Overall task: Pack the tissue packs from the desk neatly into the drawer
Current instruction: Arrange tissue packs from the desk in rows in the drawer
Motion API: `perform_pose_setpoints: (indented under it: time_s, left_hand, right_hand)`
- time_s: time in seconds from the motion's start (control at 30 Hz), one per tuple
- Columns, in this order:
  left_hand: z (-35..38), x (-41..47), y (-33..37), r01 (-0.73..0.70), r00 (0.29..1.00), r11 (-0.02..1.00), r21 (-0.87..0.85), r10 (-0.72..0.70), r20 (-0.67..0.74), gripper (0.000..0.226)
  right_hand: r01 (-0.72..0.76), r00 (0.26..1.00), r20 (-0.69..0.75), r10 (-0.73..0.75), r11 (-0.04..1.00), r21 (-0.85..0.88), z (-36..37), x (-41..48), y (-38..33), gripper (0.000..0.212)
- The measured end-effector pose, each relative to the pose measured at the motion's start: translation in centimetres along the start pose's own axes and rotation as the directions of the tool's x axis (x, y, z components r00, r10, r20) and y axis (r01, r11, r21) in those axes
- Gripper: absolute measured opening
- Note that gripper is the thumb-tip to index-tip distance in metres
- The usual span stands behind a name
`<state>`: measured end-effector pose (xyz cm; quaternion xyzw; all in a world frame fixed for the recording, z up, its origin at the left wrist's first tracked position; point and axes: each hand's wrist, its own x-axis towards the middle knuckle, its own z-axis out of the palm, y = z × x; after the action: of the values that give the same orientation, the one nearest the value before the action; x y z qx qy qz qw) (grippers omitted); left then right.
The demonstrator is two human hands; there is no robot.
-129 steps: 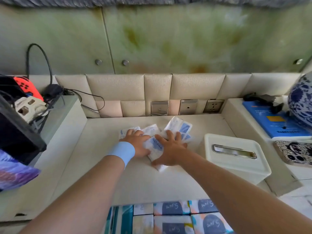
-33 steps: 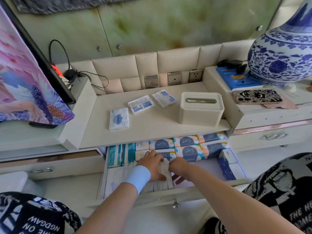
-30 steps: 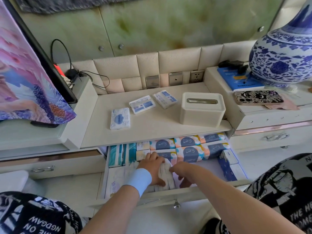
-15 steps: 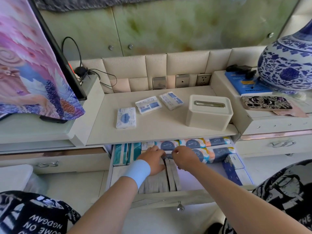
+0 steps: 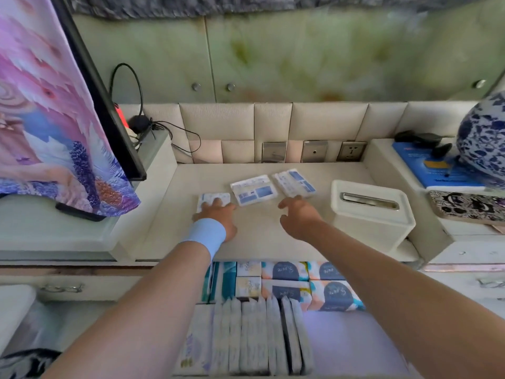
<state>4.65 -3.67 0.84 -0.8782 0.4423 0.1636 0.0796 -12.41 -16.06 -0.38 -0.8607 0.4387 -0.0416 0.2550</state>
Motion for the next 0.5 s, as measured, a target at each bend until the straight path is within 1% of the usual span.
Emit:
perform_pose_setpoints:
  time_s: [0.07, 0.13, 0.17, 0.27, 0.3, 0.33, 0.37, 0.43, 0.5]
  left_hand:
    - [0.4, 1.6, -0.6, 0.109, 0.99, 0.993, -0.043, -0.105, 0.094, 0.069]
    - [1.0, 2.8, -0.6, 0.133, 0.985, 0.985, -0.112, -0.119, 0.121, 0.066]
    - [1.2, 3.3, -0.6, 0.121, 0.99, 0.983, -0.138, -0.109, 0.089, 0.059]
    - [1.2, 4.7, -1.0, 0.055, 0.994, 0.972, -0.227, -0.074, -0.078, 0.035]
    - [1.2, 5.1, -1.3, 0.053, 0.992, 0.963, -0.263, -0.082, -0.098, 0.03]
    - [1.1, 5.4, -1.5, 0.067, 0.991, 0.955, -0.287, -0.097, -0.089, 0.029]
    - [1.3, 5.6, -1.7, 0.095, 0.99, 0.947, -0.306, -0.121, -0.069, 0.037]
    - [1.9, 5.7, -2.1, 0.147, 0.983, 0.92, -0.364, -0.178, -0.052, 0.063]
    - [2.5, 5.9, -2.4, 0.129, 0.981, 0.912, -0.39, -0.174, -0.082, 0.086]
  right_hand:
    - [0.0, 1.0, -0.031, -0.001, 1.0, -0.017, 0.2, 1.8, 0.2, 0.044]
    - [-0.022, 0.998, -0.055, 0.022, 1.0, -0.013, 0.7, 3.3, 0.6, 0.052]
    - [-0.045, 0.997, -0.062, 0.045, 0.999, -0.008, 1.1, 4.1, 0.8, 0.055]
    - [-0.151, 0.985, -0.087, 0.148, 0.988, -0.025, 1.7, 6.4, 1.8, 0.063]
    - [-0.174, 0.982, -0.08, 0.169, 0.983, -0.064, 1.8, 7.1, 2.3, 0.067]
    - [-0.178, 0.983, -0.056, 0.172, 0.977, -0.118, 1.9, 7.7, 2.8, 0.072]
    - [-0.171, 0.985, -0.022, 0.17, 0.97, -0.172, 1.9, 8.0, 3.2, 0.076]
    - [-0.159, 0.986, 0.007, 0.165, 0.96, -0.232, 2.1, 8.6, 3.8, 0.082]
    - [-0.149, 0.989, -0.06, 0.137, 0.95, -0.276, 2.3, 8.6, 3.8, 0.086]
